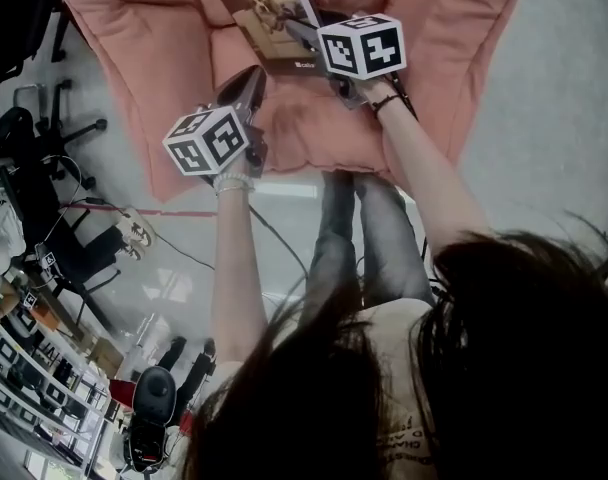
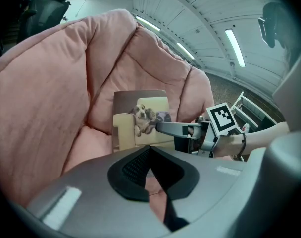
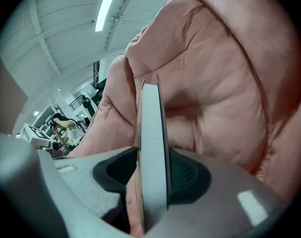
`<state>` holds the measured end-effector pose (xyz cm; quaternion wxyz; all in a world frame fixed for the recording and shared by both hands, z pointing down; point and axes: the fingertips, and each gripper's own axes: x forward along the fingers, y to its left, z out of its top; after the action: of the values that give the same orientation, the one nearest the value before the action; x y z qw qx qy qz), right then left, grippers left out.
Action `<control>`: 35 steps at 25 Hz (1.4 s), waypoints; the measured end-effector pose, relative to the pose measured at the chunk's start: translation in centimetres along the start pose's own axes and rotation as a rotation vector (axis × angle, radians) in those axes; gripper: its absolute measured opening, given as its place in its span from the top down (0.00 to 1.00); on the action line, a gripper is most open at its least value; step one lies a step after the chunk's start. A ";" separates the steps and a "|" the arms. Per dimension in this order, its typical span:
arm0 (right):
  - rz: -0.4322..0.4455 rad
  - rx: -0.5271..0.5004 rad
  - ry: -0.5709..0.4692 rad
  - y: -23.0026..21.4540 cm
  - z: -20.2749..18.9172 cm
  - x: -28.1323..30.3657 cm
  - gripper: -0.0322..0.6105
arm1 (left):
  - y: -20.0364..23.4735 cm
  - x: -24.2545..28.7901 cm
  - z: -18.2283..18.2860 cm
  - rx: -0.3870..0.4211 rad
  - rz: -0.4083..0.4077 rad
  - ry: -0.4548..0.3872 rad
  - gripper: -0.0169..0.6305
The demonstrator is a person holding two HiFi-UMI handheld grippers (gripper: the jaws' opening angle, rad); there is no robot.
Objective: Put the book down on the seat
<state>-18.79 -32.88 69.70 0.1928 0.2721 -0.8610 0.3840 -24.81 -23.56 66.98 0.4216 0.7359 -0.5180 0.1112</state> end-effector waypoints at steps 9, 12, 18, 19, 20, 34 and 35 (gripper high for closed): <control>-0.141 0.021 0.017 -2.7 -0.4 0.1 0.60 | 0.6 0.6 0.4 0.002 -0.008 0.002 0.99; -0.159 0.035 0.009 -3.5 -0.9 -1.2 0.57 | -0.6 1.0 -0.2 0.008 -0.012 0.003 0.99; -0.177 0.041 0.015 -4.6 -1.8 -2.8 0.54 | -2.6 1.7 -0.5 0.023 -0.020 0.001 0.99; -0.184 0.037 0.012 -4.7 -1.8 -3.0 0.54 | -2.8 1.8 -0.6 0.024 -0.020 0.001 0.99; -0.192 0.034 0.007 -4.8 -1.9 -3.0 0.52 | -2.8 1.8 -0.7 0.025 -0.020 0.001 0.99; -0.173 0.045 -0.020 -3.0 -0.9 -5.2 0.51 | -3.4 0.0 -0.2 0.017 -0.019 -0.037 0.99; -0.165 0.044 -0.021 -2.6 -0.8 -5.6 0.54 | -3.8 -0.4 0.0 0.013 -0.019 -0.046 0.99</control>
<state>-12.76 -31.92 68.58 0.2085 0.3504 -0.8290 0.3829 -21.75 -22.92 64.84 0.4059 0.7458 -0.5198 0.0935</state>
